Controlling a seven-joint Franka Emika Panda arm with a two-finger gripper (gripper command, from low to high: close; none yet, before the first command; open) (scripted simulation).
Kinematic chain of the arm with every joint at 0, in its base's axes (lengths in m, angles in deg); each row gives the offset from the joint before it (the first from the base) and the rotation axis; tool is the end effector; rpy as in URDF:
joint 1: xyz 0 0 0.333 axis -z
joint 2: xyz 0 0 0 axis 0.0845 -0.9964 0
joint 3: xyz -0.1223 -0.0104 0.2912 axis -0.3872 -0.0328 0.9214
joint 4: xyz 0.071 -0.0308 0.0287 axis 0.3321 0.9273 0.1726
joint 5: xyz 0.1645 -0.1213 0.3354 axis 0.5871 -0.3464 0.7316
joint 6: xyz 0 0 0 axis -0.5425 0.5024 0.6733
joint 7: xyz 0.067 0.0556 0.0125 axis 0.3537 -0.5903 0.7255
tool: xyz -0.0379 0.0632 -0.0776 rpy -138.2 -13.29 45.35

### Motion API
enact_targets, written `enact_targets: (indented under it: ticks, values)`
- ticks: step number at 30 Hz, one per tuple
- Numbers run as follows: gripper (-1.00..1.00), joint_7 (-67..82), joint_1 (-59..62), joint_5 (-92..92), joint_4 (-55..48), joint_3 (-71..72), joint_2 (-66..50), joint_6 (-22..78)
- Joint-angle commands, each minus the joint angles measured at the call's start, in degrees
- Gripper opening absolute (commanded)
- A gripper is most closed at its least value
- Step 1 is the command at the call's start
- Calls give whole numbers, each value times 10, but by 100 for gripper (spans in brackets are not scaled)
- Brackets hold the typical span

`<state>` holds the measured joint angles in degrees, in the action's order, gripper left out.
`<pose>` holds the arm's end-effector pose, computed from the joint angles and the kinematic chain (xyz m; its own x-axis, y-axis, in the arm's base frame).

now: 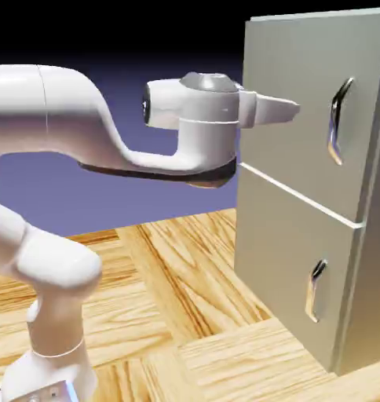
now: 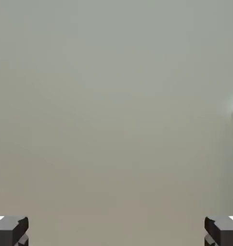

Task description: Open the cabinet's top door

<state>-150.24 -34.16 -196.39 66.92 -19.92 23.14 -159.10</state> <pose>0.3819 -0.0792 0.6213 0.0851 -0.6894 0.7193 0.0071 -0.7215 -0.6924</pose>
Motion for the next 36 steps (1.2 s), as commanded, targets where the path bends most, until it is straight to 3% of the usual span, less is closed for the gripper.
enact_targets:
  ticks: [1,12,19,20,36]
  values:
    - [0,-19,-7,-25,-6,-9,3,-1]
    - [0,-228,-87,-296,-71,-105,30,-10]
    - [0,-232,-194,-304,-141,-175,-7,7]
    - [-100,-232,-194,-304,-141,-175,-7,7]
    - [-100,-233,118,-183,41,60,-3,84]
